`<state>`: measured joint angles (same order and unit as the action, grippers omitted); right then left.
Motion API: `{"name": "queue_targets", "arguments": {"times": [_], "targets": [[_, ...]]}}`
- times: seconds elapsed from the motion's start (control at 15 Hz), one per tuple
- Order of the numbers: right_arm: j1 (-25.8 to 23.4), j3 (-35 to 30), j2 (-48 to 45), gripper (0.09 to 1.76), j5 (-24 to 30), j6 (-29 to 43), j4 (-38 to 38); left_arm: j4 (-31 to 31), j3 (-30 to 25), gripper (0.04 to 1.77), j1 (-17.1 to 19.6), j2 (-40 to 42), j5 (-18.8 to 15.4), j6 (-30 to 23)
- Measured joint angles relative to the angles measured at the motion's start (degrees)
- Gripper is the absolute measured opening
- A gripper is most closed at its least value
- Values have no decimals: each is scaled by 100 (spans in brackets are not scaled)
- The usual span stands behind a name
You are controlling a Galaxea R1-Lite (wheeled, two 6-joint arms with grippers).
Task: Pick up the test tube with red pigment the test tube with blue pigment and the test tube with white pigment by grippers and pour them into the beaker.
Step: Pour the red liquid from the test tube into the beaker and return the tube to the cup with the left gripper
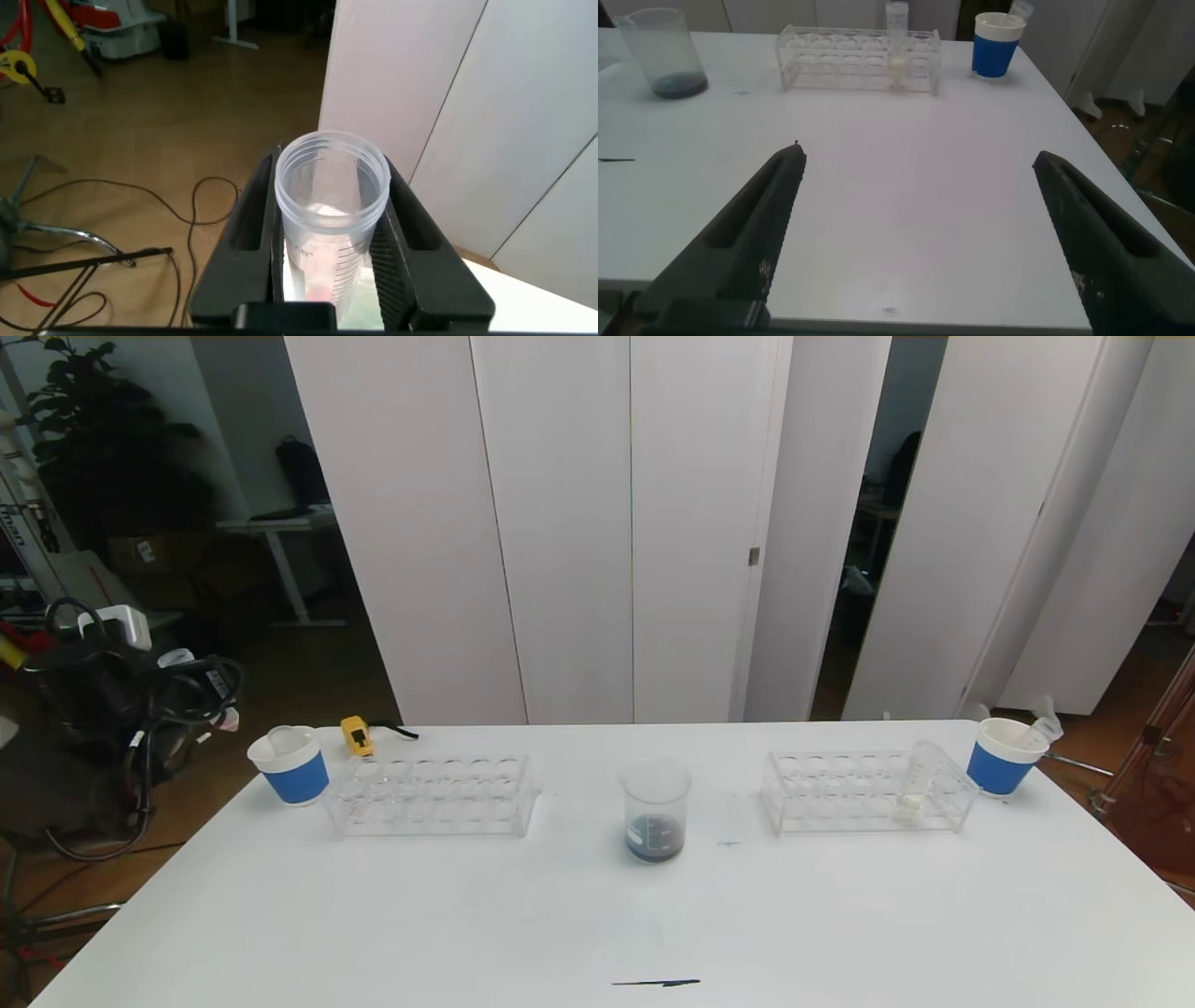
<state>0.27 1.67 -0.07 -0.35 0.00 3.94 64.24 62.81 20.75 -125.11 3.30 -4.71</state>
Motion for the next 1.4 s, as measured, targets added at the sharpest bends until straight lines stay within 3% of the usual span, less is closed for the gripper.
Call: {"name": "queue_targets", "arguments": {"times": [0.2, 0.47, 0.67, 1.4], "targets": [[-2, 0, 0, 175, 2, 0, 0, -74, -5, 61, 26, -188, -462, -265], [0, 0, 0, 175, 2, 0, 0, -140, 21, 61, 11, -377, -573, -386], [-2, 0, 0, 175, 0, 0, 2, -206, 39, 61, -9, -471, -895, -577], [-2, 0, 0, 175, 2, 0, 0, -223, 113, 61, -94, -662, -961, -599]]}}
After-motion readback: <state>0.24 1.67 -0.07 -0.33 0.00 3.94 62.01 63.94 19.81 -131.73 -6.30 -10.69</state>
